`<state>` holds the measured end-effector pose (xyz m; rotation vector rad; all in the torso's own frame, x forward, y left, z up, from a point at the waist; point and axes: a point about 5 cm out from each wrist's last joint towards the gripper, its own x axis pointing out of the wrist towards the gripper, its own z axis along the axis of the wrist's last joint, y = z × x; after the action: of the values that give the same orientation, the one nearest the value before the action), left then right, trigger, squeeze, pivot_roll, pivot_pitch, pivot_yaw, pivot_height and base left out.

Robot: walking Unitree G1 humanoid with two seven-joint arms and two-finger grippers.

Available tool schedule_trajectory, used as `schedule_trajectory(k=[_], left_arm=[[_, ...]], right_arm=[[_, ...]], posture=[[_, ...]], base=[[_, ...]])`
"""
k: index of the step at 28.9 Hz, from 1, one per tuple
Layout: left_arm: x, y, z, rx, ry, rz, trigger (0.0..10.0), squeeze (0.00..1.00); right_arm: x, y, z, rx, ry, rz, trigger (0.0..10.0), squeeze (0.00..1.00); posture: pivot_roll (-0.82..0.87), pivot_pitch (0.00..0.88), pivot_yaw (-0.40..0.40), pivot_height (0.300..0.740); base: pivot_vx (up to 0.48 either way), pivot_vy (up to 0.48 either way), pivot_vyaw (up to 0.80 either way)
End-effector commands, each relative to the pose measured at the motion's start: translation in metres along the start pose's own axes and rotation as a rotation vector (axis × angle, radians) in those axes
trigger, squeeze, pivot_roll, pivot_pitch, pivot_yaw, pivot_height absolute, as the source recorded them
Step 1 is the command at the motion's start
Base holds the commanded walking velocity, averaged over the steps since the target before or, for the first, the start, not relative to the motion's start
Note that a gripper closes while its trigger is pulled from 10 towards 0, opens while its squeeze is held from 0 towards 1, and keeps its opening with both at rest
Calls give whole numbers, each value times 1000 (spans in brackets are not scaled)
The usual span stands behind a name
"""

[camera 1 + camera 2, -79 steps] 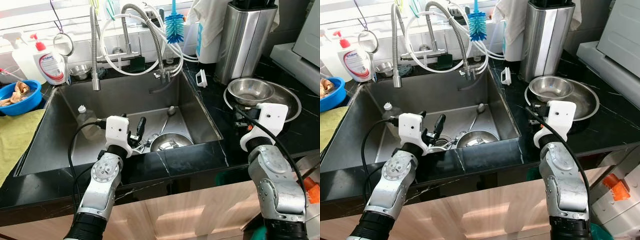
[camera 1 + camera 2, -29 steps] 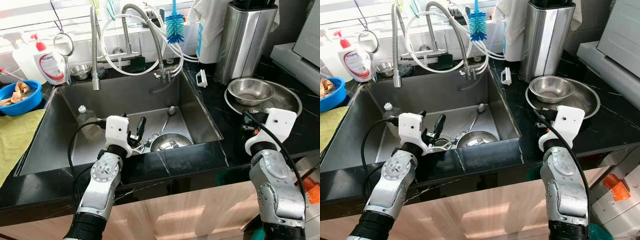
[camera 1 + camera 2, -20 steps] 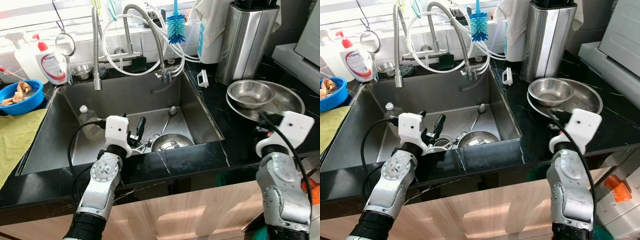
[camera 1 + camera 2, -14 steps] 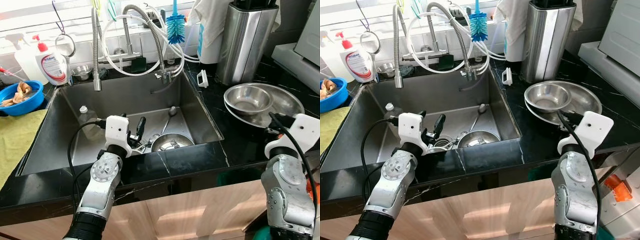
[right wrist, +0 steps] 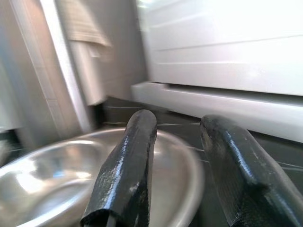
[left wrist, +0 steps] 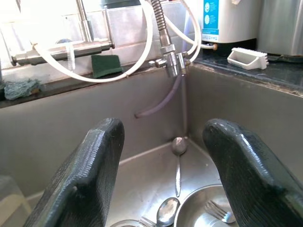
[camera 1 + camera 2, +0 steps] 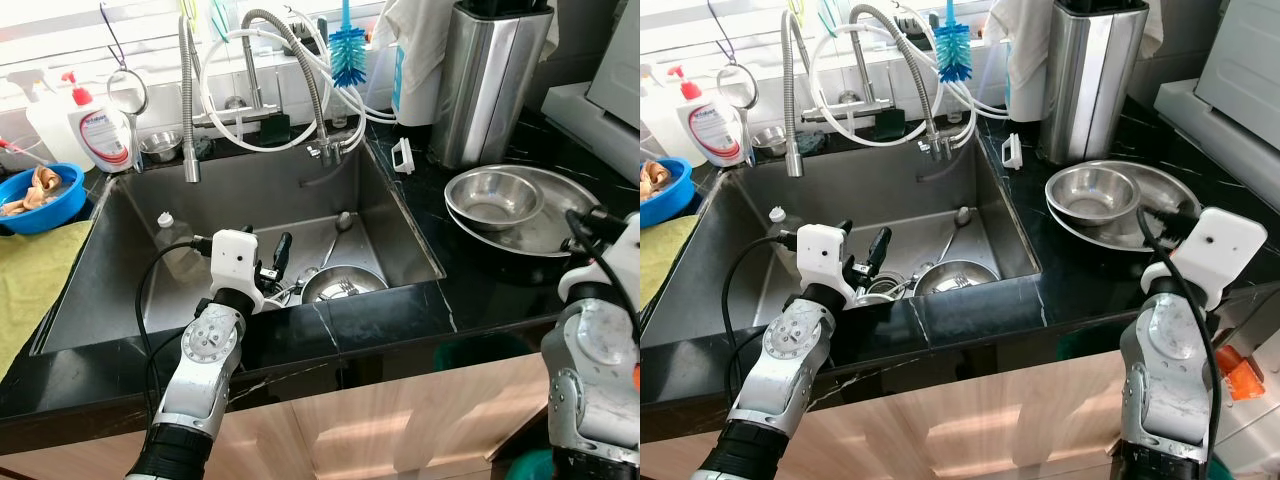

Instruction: Kitchen organization

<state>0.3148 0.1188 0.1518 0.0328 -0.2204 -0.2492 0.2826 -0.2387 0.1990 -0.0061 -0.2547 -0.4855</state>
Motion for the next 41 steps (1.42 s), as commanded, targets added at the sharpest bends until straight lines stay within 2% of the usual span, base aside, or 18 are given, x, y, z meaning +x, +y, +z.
schedule_trajectory(k=[1, 2, 7, 11, 15, 31, 41], left_arm=[[1, 4, 1, 24, -2, 10, 10000, 0], [1, 4, 1, 24, -3, 9, 10000, 0], [0, 4, 1, 25, -1, 10, 10000, 0], [0, 5, 1, 27, -1, 13, 10000, 0], [0, 4, 1, 26, 0, 13, 10000, 0], [-1, 5, 0, 24, 2, 15, 10000, 0], [-1, 5, 0, 24, 3, 14, 10000, 0]], right_arm=[[-1, 17, 9, 42, -39, 93, 10000, 0], [-4, 28, 7, 72, -25, 166, 10000, 0], [-10, 45, -3, 112, 41, 283, 10000, 0], [-13, 50, -5, 124, 58, 312, 10000, 0], [-17, 57, -16, 125, 146, 370, 10000, 0], [-25, 59, -26, 111, 209, 393, 10000, 0], [-26, 52, -30, 100, 223, 335, 10000, 0]], posture=[[-110, 0, 102, 740], [-109, 0, 102, 740], [-105, 0, 98, 740], [-106, 0, 97, 740], [-107, 0, 97, 740], [-107, 0, 96, 740], [-106, 0, 96, 740]], base=[[0, 0, 0], [0, 0, 0], [0, 0, 0], [0, 0, 0], [0, 0, 0], [0, 0, 0], [0, 0, 0]])
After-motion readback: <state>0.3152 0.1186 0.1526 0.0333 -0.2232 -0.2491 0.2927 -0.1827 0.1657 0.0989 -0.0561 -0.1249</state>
